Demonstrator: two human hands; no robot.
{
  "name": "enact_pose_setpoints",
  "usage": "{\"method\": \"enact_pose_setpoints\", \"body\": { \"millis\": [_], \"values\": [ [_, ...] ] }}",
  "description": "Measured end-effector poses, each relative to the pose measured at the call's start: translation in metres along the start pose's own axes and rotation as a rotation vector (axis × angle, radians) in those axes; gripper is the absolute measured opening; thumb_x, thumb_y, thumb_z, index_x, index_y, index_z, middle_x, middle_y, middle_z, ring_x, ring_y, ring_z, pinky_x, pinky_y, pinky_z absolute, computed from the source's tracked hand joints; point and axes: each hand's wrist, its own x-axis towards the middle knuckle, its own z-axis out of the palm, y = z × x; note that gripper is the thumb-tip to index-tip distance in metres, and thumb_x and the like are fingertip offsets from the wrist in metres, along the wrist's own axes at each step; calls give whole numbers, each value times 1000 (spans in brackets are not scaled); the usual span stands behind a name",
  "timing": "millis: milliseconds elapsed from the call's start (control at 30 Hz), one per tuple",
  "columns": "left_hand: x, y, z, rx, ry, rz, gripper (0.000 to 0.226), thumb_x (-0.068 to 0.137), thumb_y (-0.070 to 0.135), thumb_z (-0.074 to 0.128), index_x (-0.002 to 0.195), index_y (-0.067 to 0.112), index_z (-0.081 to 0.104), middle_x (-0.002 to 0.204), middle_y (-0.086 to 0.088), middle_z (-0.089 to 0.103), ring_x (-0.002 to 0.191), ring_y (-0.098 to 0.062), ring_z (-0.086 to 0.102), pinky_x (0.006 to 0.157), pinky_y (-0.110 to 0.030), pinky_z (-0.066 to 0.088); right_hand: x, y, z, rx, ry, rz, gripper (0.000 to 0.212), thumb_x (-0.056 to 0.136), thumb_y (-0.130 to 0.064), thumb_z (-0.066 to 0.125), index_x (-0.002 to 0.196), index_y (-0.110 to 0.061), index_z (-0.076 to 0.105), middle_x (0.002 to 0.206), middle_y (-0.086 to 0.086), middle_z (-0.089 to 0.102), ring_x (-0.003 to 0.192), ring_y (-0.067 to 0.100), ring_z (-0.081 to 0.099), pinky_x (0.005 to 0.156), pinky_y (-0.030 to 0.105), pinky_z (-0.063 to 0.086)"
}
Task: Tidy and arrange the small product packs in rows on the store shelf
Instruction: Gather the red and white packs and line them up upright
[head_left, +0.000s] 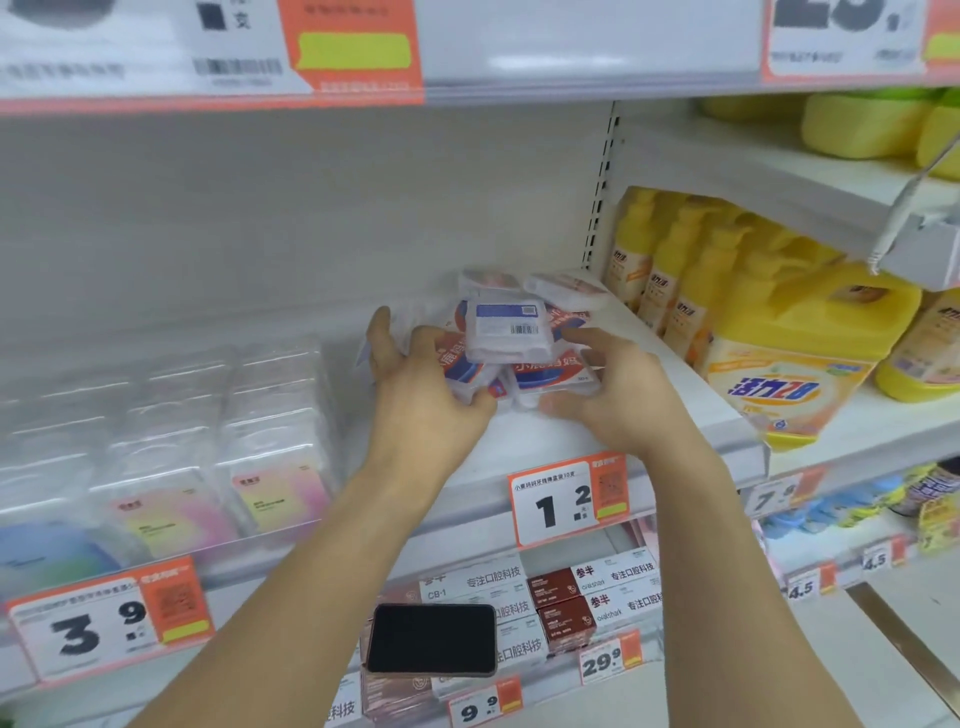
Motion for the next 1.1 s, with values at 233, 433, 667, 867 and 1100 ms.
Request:
{"method": "enact_pose_setpoints", "body": {
  "millis": [233,433,667,867,1100],
  "values": [
    [-8,3,-6,-110,159,-42,36,82,16,71,116,12,60,146,-11,29,133,-18,42,86,-5,27,-7,6,-25,329,225,6,33,73,-22,86,104,-29,74,101,-11,75,85,16,74,76,32,57],
    [-10,2,3,158,150,-46,32,79,16,68,111,12,65,143,-16,40,136,-36,32,105,-42,32,-13,-1,-24,409,211,-32,29,72,-26,88,92,-38,71,130,-9,64,99,14,71,82,28,57],
    [-6,21,10,298,-89,193,36,77,32,68,108,15,68,111,-4,64,112,-28,44,96,-36,41,-13,7,-27,278,245,-42,29,72,-22,86,96,-31,74,138,-4,61,124,12,58,100,42,52],
    [-3,21,7,539,-299,211,49,88,44,59,133,23,55,138,4,53,135,-29,26,107,-40,22,-18,10,-36,364,283,-53,31,68,-22,89,95,-30,75,130,-2,66,120,12,62,96,43,55],
    [-12,43,10,226,-117,313,42,80,58,61,100,23,74,94,1,71,97,-23,59,87,-40,47,-26,18,-46,517,363,20,40,62,-38,84,98,-26,73,103,-9,76,97,18,73,87,48,58]
  ]
}}
